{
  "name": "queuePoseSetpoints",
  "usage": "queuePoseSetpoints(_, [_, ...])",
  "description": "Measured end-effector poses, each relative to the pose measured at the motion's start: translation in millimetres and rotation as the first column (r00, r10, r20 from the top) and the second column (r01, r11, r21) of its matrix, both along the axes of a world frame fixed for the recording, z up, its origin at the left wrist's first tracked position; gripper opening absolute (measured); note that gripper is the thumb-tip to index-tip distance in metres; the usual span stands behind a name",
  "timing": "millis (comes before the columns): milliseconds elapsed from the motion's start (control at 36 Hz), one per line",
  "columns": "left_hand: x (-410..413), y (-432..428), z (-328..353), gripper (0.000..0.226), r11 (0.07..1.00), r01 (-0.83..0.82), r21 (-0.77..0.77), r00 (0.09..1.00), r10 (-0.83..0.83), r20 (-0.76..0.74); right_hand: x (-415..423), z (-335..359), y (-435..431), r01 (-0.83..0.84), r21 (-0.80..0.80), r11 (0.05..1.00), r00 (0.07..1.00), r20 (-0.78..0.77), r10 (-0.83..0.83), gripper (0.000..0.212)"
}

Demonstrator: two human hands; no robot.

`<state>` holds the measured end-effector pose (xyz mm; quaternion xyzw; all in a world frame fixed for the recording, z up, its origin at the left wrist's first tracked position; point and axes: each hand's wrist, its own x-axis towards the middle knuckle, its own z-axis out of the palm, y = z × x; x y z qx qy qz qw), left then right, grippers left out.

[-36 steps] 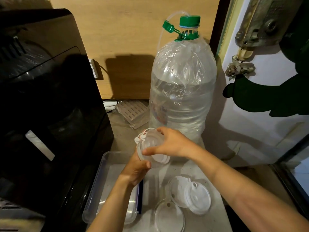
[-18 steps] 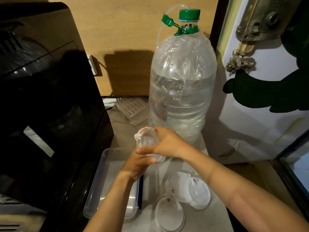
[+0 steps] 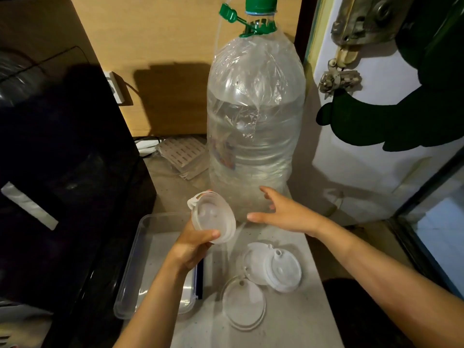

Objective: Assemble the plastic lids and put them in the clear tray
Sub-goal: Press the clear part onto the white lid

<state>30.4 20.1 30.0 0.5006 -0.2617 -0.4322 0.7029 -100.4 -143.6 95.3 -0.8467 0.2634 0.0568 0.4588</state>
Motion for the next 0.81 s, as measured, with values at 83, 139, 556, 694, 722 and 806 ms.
queuePoseSetpoints(83, [-3,1,-5,0.113,1.0,0.007,0.017,1.0,-0.007,-0.012,-23,-22,-11,0.021,-0.038,0.999,0.996,-0.089,-0.024,0.1])
queuePoseSetpoints(139, [-5,1,-8,0.109,1.0,0.014,0.018,1.0,-0.013,-0.025,-35,-38,-13,0.019,-0.069,0.997,0.987,-0.159,-0.03,0.107])
queuePoseSetpoints(556, [-21,-1,-10,0.112,0.992,0.104,0.077,0.994,-0.106,0.013,-71,-108,25,-0.019,-0.291,0.957,0.941,-0.328,-0.081,0.12])
queuePoseSetpoints(694, [-23,1,-12,0.116,0.99,0.1,0.104,0.995,-0.101,0.0,-70,-113,32,-0.001,-0.324,0.946,0.949,-0.299,-0.101,0.114])
queuePoseSetpoints(722, [-23,2,-13,0.115,0.989,0.101,0.11,0.995,-0.102,0.001,-69,-114,32,0.008,-0.331,0.944,0.951,-0.288,-0.109,0.114])
queuePoseSetpoints(806, [-23,2,-13,0.112,0.987,0.11,0.119,0.994,-0.112,0.008,-68,-116,33,0.035,-0.337,0.941,0.955,-0.266,-0.131,0.111])
